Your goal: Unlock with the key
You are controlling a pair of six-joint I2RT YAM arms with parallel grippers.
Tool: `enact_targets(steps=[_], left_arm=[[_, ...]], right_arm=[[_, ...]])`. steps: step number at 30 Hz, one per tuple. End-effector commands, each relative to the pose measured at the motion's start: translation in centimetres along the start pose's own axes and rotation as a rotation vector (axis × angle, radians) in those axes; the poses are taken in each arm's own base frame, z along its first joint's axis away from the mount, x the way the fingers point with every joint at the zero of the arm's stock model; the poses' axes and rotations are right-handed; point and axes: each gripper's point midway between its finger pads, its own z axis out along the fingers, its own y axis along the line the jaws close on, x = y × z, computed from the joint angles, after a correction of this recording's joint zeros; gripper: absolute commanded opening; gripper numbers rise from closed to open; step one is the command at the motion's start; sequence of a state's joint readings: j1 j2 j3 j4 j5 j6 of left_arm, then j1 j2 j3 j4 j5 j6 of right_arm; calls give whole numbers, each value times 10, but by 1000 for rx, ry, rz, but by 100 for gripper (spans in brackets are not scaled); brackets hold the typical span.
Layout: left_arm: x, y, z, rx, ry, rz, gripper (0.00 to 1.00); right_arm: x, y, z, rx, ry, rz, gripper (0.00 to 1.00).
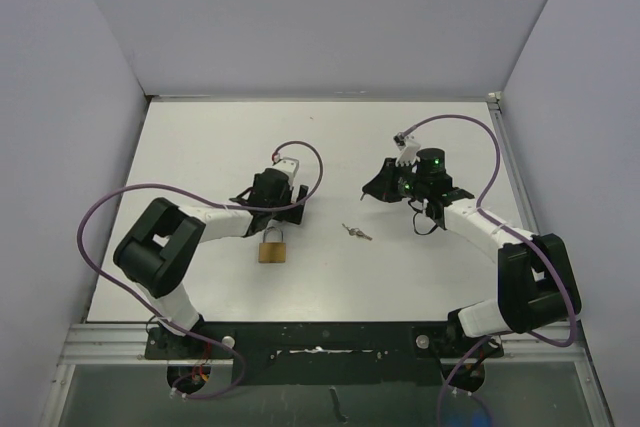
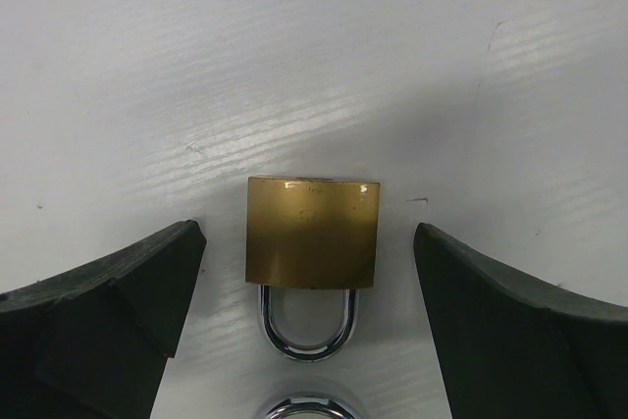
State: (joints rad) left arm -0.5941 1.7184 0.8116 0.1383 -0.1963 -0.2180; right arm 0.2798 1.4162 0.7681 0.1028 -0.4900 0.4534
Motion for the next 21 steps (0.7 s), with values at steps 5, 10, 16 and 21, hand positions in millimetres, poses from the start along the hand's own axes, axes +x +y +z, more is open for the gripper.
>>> enact_targets(steps=[5,10,16,21], left_arm=[[-7,-4,-8,-3,-28,-22,85],[-4,-6,-6,-13,-20,-5,80],[-1,-9,-5,-21,-12,14,75],[5,-9,-4,-24,4,20,72]], right_arm=[[-16,8,-6,-31,-56,-39,0],[-16,8,-5,-32,-53,-39,0],[-17,7,-4,-32,-50,-40,0],[-17,7,-3,-33,-50,-40,0]])
